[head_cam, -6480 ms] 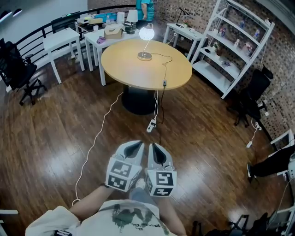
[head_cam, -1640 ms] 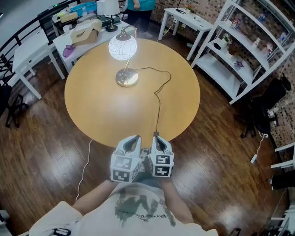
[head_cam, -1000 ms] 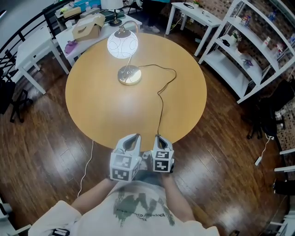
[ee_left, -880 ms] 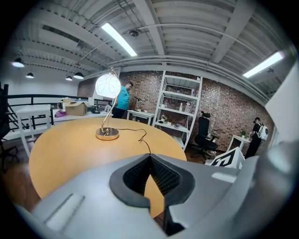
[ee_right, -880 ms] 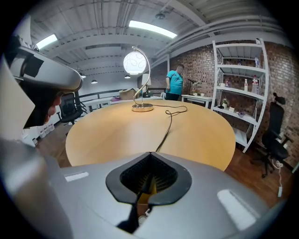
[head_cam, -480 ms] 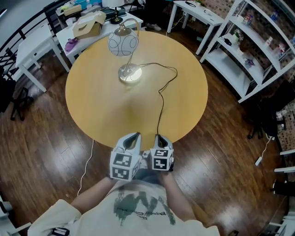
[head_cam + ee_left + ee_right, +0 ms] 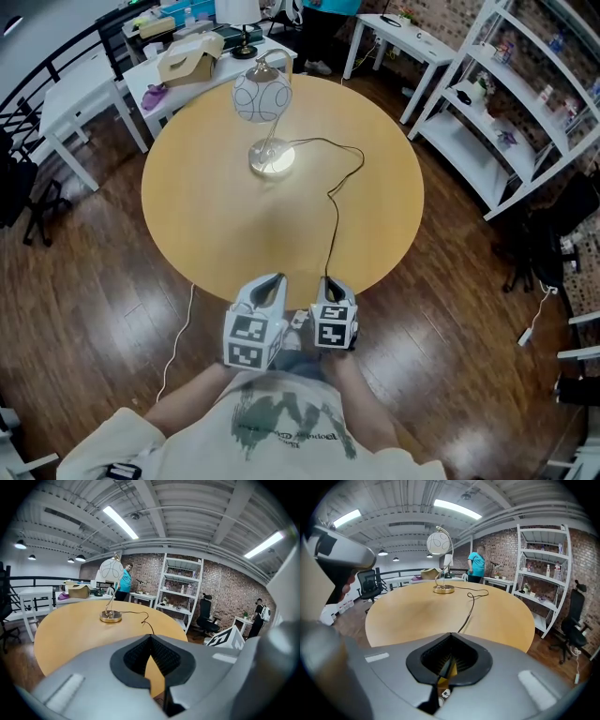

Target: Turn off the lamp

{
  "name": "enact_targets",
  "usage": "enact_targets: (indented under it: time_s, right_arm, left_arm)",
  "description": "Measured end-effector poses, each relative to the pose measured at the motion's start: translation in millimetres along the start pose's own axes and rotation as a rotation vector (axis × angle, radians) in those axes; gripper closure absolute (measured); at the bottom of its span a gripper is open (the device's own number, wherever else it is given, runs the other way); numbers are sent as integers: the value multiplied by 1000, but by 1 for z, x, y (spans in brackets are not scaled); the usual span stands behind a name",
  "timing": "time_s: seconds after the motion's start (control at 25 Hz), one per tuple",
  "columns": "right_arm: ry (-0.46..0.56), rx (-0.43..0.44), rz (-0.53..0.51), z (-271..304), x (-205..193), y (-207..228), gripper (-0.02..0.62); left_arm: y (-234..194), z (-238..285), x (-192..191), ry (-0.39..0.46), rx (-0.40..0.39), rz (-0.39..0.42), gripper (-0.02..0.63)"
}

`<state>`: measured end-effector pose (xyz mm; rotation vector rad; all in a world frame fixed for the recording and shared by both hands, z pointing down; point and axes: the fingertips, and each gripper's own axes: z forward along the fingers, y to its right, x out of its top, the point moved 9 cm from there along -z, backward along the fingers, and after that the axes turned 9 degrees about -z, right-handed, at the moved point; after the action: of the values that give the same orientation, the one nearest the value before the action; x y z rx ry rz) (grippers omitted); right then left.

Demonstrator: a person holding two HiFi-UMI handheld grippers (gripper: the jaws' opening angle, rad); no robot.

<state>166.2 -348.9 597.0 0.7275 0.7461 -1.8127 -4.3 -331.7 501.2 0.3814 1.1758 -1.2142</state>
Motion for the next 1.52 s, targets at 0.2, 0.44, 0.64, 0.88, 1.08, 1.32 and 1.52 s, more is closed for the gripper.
enact_targets:
  time_s: [0.2, 0.44, 0.64, 0.88, 1.08, 1.32, 1.52]
  right_arm:
    - [65, -1, 20, -18, 16, -11, 595]
    - [147, -8, 28, -46, 36, -31, 595]
    - [212, -16, 30, -77, 50, -48, 595]
    - [303, -5, 34, -119, 71, -72, 595]
    - [387, 29, 19, -157, 88, -93, 595]
    - [475, 84, -12, -196, 105, -118, 597]
    - [495, 107, -38, -204, 108, -131, 597]
  left_arm:
    - [-4, -16, -1, 16, 4, -3, 611]
    - [-9, -41, -2, 41, 1, -6, 611]
    - [-12, -68, -3, 65, 2, -5, 611]
    - [-17, -98, 1, 108, -3, -16, 611]
    - [-15, -120, 8, 151, -22, -12, 611]
    - [-8, -143, 20, 210, -43, 2, 611]
    - [-11, -153, 20, 234, -45, -14, 611]
